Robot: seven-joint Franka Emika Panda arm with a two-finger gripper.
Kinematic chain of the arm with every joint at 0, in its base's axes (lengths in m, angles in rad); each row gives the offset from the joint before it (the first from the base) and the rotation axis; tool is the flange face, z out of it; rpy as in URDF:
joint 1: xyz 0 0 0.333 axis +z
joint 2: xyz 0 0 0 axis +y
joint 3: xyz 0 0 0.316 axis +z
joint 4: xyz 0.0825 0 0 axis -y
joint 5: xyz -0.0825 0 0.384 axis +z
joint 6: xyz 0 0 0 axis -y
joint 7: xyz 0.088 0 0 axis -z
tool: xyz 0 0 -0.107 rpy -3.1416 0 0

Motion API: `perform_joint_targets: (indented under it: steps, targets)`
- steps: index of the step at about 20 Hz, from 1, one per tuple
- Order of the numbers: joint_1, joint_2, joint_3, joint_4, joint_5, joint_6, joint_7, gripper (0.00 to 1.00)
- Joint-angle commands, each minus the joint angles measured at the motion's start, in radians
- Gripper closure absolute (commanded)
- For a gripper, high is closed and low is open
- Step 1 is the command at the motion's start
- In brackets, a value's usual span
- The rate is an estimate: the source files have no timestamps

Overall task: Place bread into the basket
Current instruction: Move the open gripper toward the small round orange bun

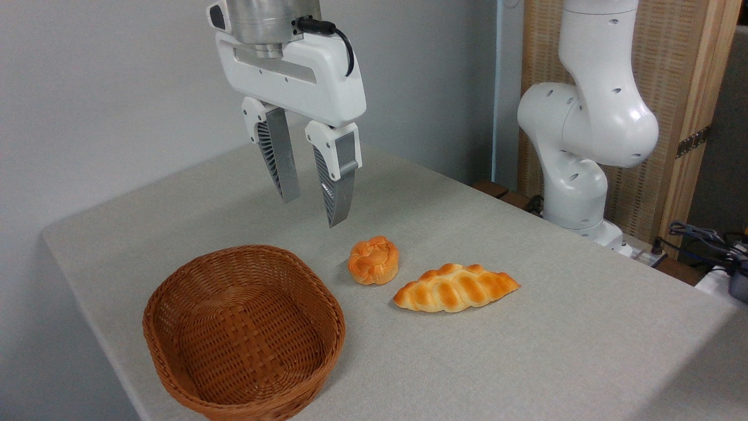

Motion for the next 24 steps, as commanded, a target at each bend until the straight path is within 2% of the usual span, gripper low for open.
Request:
perform_joint_targets:
  steps: [1,16,21,24]
  targets:
    - [-0.006,-0.018,0.011,0.001,-0.013,-0.032,0.014,0.00]
    - [-0.010,-0.020,0.010,-0.007,-0.013,-0.038,0.014,0.00]
    - [-0.015,-0.086,0.010,-0.108,-0.013,-0.035,0.029,0.00]
    - [-0.047,-0.152,0.010,-0.220,-0.015,-0.020,0.048,0.00]
